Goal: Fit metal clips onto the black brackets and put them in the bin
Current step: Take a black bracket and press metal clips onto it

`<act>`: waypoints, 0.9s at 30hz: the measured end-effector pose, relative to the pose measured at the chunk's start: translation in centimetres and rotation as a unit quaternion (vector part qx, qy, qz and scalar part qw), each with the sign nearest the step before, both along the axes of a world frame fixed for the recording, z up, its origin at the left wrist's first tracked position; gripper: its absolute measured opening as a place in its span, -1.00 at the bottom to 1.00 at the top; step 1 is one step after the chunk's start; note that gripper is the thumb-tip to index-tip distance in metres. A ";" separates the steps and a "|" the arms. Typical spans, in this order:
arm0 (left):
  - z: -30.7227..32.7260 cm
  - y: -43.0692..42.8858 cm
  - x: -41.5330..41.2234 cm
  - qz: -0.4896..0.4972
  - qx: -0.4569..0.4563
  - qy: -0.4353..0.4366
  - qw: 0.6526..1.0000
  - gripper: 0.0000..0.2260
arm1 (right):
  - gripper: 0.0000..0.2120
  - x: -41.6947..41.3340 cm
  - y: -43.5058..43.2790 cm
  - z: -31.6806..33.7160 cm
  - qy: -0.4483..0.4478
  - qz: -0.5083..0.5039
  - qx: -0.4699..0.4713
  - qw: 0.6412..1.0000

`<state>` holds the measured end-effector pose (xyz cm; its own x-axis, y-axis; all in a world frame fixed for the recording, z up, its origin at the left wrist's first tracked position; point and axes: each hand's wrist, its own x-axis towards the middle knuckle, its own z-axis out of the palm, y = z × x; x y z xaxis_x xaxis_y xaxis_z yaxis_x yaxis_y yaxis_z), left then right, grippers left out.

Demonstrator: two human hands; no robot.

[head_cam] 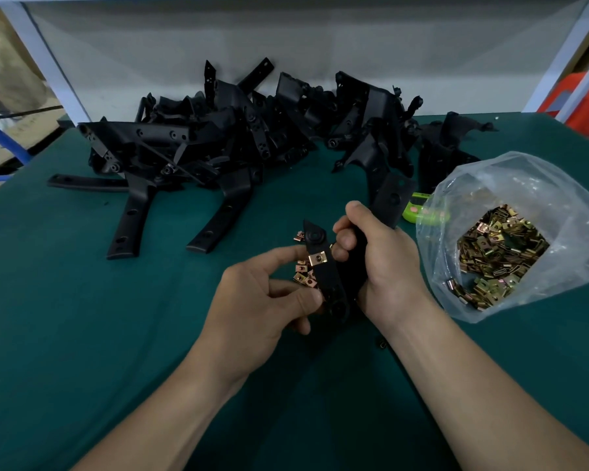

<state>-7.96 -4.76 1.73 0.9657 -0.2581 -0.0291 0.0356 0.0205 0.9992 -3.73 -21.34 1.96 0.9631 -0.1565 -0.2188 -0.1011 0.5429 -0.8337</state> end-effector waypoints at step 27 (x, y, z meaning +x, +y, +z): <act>-0.4 -0.7 0.7 -0.079 -0.100 0.087 0.988 -0.69 | -0.64 -0.2 0.3 0.1 0.029 -0.013 0.114 0.993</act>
